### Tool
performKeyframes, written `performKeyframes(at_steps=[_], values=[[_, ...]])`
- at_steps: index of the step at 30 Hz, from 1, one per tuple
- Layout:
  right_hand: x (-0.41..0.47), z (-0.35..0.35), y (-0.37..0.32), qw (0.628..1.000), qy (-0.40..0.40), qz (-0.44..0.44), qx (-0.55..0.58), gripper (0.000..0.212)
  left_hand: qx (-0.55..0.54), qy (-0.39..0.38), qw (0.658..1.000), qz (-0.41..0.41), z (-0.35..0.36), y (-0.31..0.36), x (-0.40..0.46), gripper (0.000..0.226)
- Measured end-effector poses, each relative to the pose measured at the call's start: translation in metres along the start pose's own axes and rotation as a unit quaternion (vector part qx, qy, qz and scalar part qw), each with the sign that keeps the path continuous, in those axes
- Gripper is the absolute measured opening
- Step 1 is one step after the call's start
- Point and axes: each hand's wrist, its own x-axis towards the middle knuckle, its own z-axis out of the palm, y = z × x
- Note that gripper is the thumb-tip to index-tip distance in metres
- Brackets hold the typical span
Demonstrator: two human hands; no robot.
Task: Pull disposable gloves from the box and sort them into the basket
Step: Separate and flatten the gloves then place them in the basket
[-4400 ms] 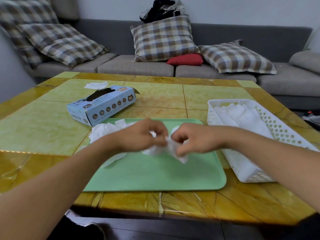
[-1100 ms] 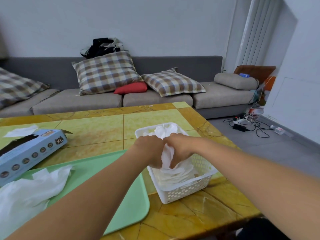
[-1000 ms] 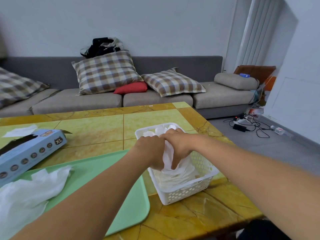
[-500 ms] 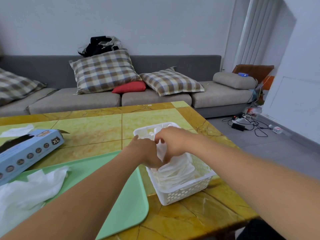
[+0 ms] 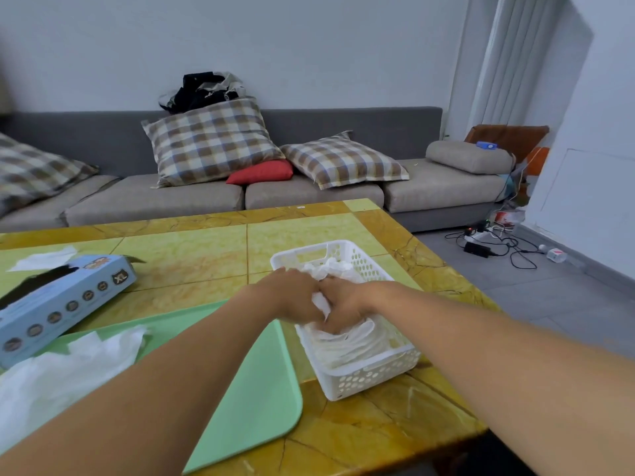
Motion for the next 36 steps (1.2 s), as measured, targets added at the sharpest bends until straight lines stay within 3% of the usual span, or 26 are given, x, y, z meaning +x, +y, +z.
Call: performKeyframes(at_steps=[3, 6, 9, 11, 14, 17, 19, 21, 24, 25, 26, 29, 31, 33, 36], values=[[-0.018, -0.031, -0.022, 0.988, -0.062, 0.033, -0.135, 0.087, -0.105, 0.146, 0.984, 0.013, -0.015, -0.021, -0.033, 0.031], [-0.043, -0.071, -0.066, 0.971, 0.038, 0.058, -0.229, 0.068, -0.159, 0.223, 0.962, -0.019, -0.032, -0.061, -0.083, 0.013], [-0.044, -0.069, -0.137, 0.966, 0.178, -0.108, -0.156, 0.045, -0.199, 0.228, 0.947, -0.109, -0.037, -0.116, -0.143, 0.009], [-0.035, -0.041, -0.187, 0.964, 0.132, -0.227, -0.039, 0.037, -0.199, 0.227, 0.935, -0.186, -0.026, -0.153, -0.178, 0.011], [-0.002, 0.029, -0.253, 0.953, 0.034, -0.299, -0.036, 0.06, -0.191, 0.231, 0.908, -0.293, 0.01, -0.2, -0.234, 0.015], [0.026, 0.074, -0.283, 0.946, 0.07, -0.305, -0.078, 0.103, -0.161, 0.201, 0.907, -0.335, 0.03, -0.221, -0.264, 0.025], [0.039, 0.094, -0.294, 0.953, 0.051, -0.289, -0.079, 0.113, -0.183, 0.184, 0.902, -0.344, 0.033, -0.23, -0.276, 0.03], [0.052, 0.105, -0.3, 0.959, 0.047, -0.275, -0.058, 0.094, -0.183, 0.12, 0.916, -0.335, 0.038, -0.233, -0.279, 0.042], [0.065, 0.103, -0.296, 0.955, 0.104, -0.279, 0.0, 0.017, -0.202, 0.003, 0.932, -0.3, 0.048, -0.232, -0.277, 0.072], [0.068, 0.097, -0.292, 0.952, 0.115, -0.283, 0.0, 0.004, -0.223, -0.013, 0.931, -0.288, 0.049, -0.231, -0.274, 0.081], [0.069, 0.091, -0.287, 0.952, 0.111, -0.284, 0.004, 0.008, -0.237, -0.026, 0.93, -0.281, 0.048, -0.228, -0.272, 0.088], [0.062, 0.067, -0.268, 0.961, 0.036, -0.242, 0.129, 0.015, -0.154, 0.01, 0.963, -0.222, 0.044, -0.22, -0.258, 0.095], [0.054, 0.053, -0.254, 0.937, -0.057, -0.172, 0.3, 0.016, -0.211, 0.064, 0.961, -0.167, 0.039, -0.208, -0.248, 0.073], [0.041, 0.043, -0.243, 0.867, -0.144, -0.116, 0.463, 0.027, -0.359, 0.109, 0.914, -0.155, 0.033, -0.196, -0.237, 0.054], [0.019, 0.033, -0.229, 0.791, -0.182, -0.114, 0.573, 0.044, -0.497, 0.162, 0.837, -0.163, 0.027, -0.184, -0.217, 0.025]])
